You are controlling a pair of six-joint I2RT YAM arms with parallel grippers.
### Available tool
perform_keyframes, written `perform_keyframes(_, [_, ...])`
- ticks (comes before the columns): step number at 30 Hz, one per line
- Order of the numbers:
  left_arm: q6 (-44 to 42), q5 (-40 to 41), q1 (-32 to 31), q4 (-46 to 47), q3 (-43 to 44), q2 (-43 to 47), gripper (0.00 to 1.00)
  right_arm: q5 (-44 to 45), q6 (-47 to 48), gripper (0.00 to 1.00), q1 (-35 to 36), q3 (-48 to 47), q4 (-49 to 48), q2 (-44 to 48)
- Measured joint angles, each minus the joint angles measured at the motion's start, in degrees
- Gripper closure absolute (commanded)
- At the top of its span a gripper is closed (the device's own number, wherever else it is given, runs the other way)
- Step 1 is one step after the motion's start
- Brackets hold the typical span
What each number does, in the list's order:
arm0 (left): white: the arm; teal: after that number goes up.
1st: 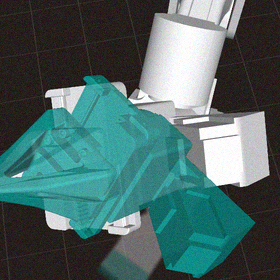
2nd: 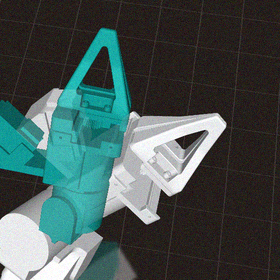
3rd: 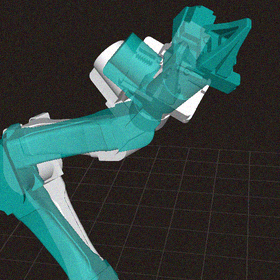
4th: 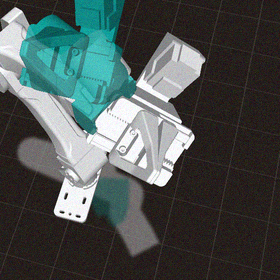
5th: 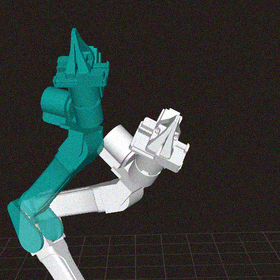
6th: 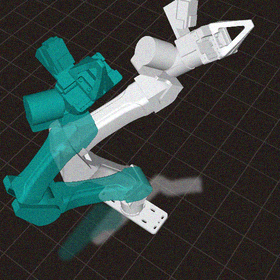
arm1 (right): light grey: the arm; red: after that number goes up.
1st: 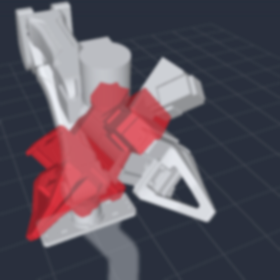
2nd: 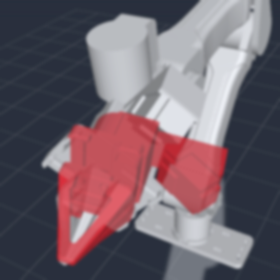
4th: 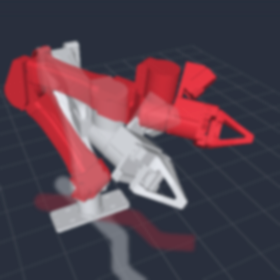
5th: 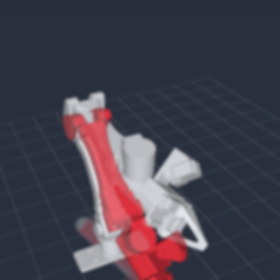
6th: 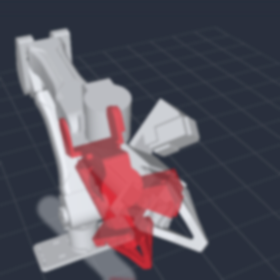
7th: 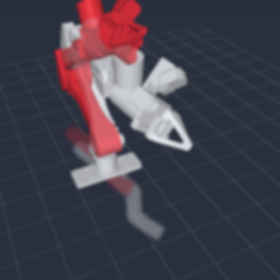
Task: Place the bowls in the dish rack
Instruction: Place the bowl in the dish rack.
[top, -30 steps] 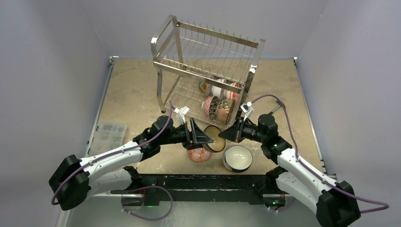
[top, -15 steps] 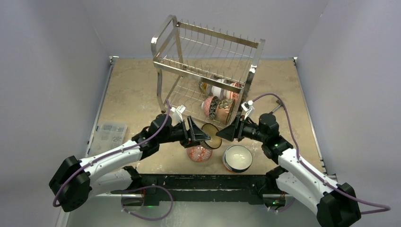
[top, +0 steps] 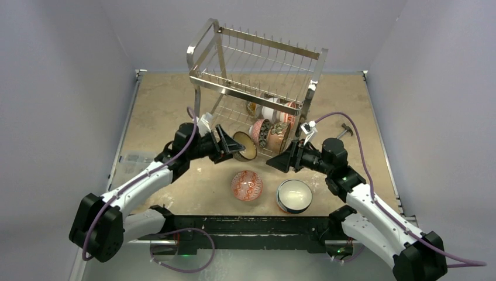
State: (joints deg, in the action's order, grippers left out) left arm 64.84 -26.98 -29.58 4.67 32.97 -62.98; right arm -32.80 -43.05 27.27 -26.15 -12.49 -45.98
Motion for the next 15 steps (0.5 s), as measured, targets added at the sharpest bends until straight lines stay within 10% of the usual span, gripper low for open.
perform_keyframes(15, [-12.11, 1.38, 10.45, 1.77, 13.49, -14.27, 1.00, 2.38, 2.10, 0.19, 0.00, -1.18, 5.38, 1.51])
